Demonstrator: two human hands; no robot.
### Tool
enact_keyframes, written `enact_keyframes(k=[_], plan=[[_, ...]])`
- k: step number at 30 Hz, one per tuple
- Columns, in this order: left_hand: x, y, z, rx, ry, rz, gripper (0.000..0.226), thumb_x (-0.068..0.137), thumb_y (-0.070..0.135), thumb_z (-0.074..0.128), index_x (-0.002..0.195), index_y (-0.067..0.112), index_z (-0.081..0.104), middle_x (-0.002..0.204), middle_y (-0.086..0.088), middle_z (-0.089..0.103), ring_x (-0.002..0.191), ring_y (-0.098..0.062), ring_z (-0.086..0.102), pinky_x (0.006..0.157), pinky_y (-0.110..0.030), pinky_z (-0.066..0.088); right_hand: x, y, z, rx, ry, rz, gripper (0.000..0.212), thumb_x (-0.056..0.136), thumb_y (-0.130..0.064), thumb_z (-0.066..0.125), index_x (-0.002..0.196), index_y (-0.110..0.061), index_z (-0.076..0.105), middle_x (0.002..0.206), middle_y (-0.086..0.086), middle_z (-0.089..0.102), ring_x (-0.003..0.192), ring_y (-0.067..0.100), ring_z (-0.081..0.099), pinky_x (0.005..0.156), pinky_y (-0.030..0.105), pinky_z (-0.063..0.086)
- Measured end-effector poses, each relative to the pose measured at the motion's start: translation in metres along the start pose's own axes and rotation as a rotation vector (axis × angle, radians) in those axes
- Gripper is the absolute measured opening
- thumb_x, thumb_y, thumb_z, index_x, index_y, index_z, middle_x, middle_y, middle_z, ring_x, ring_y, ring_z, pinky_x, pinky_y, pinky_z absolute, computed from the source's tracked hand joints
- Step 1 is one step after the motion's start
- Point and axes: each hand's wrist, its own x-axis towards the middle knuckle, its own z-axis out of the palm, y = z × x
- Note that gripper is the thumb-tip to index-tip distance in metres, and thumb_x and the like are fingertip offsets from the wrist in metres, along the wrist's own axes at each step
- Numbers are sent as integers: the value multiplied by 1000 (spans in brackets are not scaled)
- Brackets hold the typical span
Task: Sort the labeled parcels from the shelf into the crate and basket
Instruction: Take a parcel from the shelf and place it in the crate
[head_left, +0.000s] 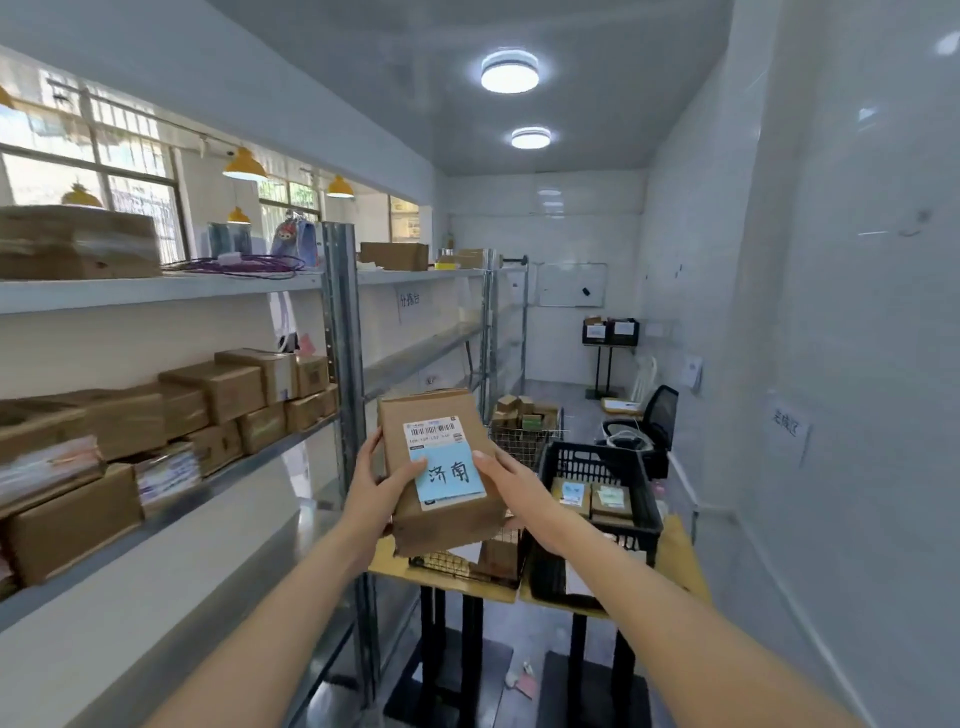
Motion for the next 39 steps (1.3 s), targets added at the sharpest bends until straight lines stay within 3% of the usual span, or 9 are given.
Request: enact_keyframes(k=[3, 5, 9, 11, 13, 19, 28, 35, 39], plan=[[48, -21, 26, -9, -35, -49, 78, 88, 27, 77, 149, 44, 31, 105, 2, 71, 89, -20, 73, 67, -36, 57, 38, 17, -29, -29, 23, 23, 54, 103, -46, 50, 153, -34, 33, 110, -12, 66, 91, 2, 64, 59, 16, 51], [84, -32, 45, -12, -67, -83, 75, 88, 29, 77, 145, 48, 33, 109, -3, 73, 91, -21, 74, 65, -34, 55, 65, 27, -49, -55, 44, 36, 53, 102, -45, 53, 151, -36, 34, 117, -10, 67, 94, 2, 66, 63, 16, 53], [166, -48, 91, -4, -155, -111, 73, 89, 31, 76, 146, 49, 34, 120, -3, 70, 96, -21, 72, 67, -34, 53, 126, 42, -96, -130, 119, 45, 65, 99, -50, 56, 156, -36, 29, 134, -6, 60, 114, 11, 62, 88, 30, 56], [207, -56, 115, 4, -208, -128, 74, 89, 32, 76, 147, 47, 34, 120, -1, 70, 97, -20, 72, 67, -34, 53, 155, 45, -123, -179, 188, 70, 69, 97, -56, 56, 157, -36, 28, 144, -3, 54, 128, 18, 54, 107, 42, 47], [247, -64, 140, 15, -266, -143, 75, 90, 31, 75, 150, 45, 32, 118, 0, 71, 94, -18, 74, 65, -32, 54, 182, 50, -152, -211, 246, 81, 70, 97, -57, 54, 158, -33, 28, 152, 0, 48, 137, 21, 47, 114, 46, 40], [330, -98, 207, 26, -366, -186, 78, 92, 30, 73, 154, 43, 28, 133, -6, 63, 92, -18, 72, 62, -29, 52, 231, 86, -228, -296, 378, 158, 67, 98, -60, 51, 157, -36, 31, 149, -3, 48, 138, 22, 45, 118, 49, 34], [422, -161, 306, 95, -465, -289, 73, 94, 28, 71, 153, 41, 30, 113, -6, 73, 81, -15, 73, 52, -24, 53, 306, 155, -319, -330, 443, 226, 65, 101, -53, 51, 157, -29, 31, 153, 2, 45, 141, 21, 41, 113, 39, 35], [511, -232, 400, 148, -471, -332, 75, 94, 28, 72, 155, 38, 30, 116, -3, 71, 85, -17, 75, 59, -27, 56, 405, 248, -401, -699, 397, 308, 62, 100, -56, 46, 156, -30, 34, 159, 2, 39, 144, 24, 39, 116, 46, 37], [558, -290, 461, 161, -468, -415, 76, 94, 24, 71, 156, 38, 29, 128, -7, 67, 83, -14, 75, 52, -23, 56, 465, 308, -455, -835, 345, 364, 64, 100, -54, 47, 156, -24, 35, 159, 2, 39, 147, 24, 34, 117, 46, 35]])
